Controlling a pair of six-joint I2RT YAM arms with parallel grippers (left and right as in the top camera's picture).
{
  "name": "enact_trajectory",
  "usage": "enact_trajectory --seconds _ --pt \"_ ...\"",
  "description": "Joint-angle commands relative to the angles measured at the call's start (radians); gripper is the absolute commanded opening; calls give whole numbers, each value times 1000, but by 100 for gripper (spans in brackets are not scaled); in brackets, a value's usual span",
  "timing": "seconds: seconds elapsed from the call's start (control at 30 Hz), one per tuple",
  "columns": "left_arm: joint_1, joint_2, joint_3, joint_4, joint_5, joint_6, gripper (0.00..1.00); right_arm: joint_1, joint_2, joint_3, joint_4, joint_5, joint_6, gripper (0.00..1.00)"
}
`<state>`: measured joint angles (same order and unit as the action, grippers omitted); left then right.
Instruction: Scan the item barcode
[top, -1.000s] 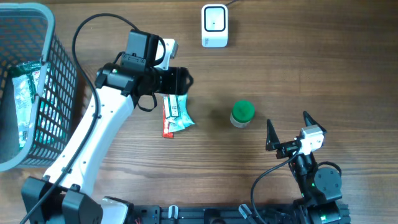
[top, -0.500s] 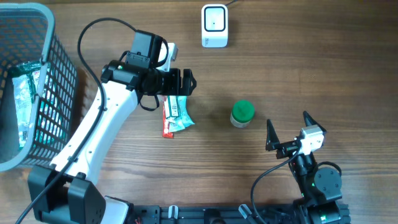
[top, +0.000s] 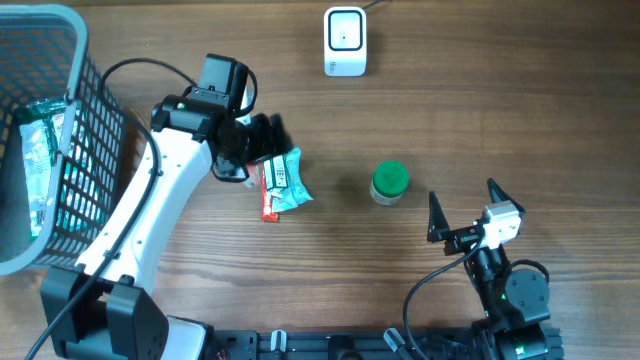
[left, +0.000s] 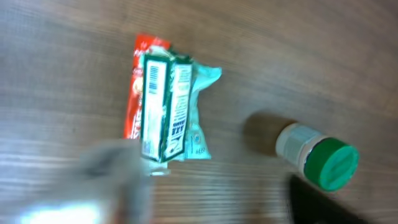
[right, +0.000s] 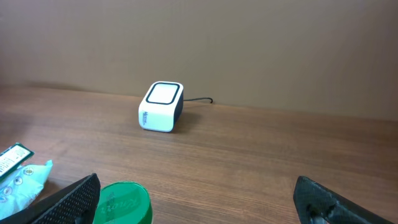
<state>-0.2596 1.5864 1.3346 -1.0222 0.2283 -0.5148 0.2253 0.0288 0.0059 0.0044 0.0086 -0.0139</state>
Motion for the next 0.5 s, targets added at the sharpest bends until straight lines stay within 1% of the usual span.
enact_trajectory --seconds 0.0,0.07,0.1,0.13,0.17,0.2,0.23,0.27,0.33,0.4,0.47 --pt "2 5 -1 -28 -12 -18 4 -4 2 0 19 21 -16 100" --pt "2 5 -1 -37 -2 -18 4 -3 2 0 53 -30 32 100" --pt "2 5 -1 -38 3 -18 11 -3 2 0 71 -44 59 100" --pt "2 5 -1 -38 14 -18 40 -3 2 0 105 -54 120 100" --pt "2 5 -1 -37 27 -18 74 -3 2 0 145 -95 239 100" --pt "2 5 -1 -30 46 -18 79 -3 2 0 158 -147 375 100" --pt "2 5 -1 -23 60 -18 80 -3 2 0 152 -190 493 100" --pt "2 5 -1 -13 81 -18 82 -3 4 0 157 -212 518 100" --pt "2 5 -1 13 128 -18 96 -3 8 0 164 -277 506 100" --pt "2 5 -1 34 155 -19 96 -3 13 0 184 -336 561 100" --pt "2 5 -1 42 157 -47 97 -3 20 0 222 -374 628 100"
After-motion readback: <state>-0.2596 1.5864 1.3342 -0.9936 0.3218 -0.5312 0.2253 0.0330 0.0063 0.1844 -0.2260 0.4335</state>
